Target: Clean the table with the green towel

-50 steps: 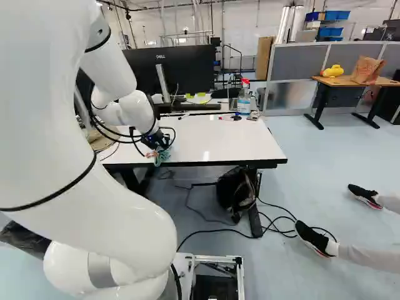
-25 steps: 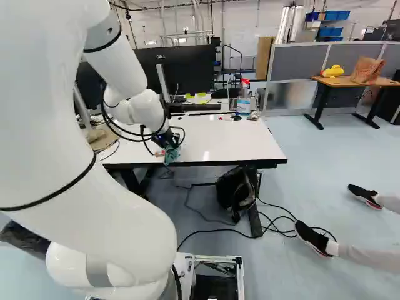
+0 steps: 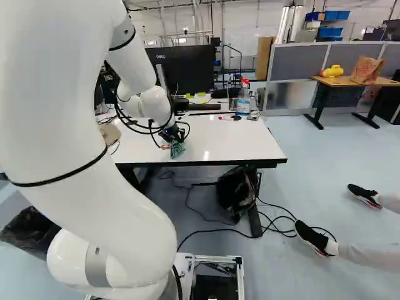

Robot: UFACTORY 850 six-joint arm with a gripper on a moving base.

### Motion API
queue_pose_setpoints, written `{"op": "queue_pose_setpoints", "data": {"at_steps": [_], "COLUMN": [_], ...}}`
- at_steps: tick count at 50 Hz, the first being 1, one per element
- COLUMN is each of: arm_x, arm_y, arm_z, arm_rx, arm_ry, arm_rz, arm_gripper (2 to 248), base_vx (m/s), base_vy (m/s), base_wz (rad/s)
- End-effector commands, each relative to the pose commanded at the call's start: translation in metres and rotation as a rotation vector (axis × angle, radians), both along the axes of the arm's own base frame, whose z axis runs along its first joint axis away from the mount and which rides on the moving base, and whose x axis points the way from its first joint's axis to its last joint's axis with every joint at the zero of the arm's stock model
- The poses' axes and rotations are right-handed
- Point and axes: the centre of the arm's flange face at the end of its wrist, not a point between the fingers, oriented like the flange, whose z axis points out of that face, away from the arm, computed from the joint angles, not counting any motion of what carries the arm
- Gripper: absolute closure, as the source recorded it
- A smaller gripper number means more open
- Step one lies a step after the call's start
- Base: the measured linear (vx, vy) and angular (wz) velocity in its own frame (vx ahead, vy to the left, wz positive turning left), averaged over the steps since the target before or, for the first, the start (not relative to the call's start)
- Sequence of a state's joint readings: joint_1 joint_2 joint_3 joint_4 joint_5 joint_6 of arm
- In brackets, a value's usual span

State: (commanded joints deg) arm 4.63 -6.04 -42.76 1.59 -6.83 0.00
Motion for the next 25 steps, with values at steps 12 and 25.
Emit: {"op": "queue_pose_setpoints", "data": {"at_steps": [12,25], "arm_x": [0.024,0.04], "arm_y": [0.003,0.019], "arm_z": [0.0,0.0], "arm_rx": [0.001,0.001], "arm_ry": [-0.007,-0.013], "arm_rz": [0.001,0.031], "arm_gripper": [208,208], "base_vx": [0.0,0.0], "base_vy": [0.0,0.0], "base_wz": [0.0,0.0]}}
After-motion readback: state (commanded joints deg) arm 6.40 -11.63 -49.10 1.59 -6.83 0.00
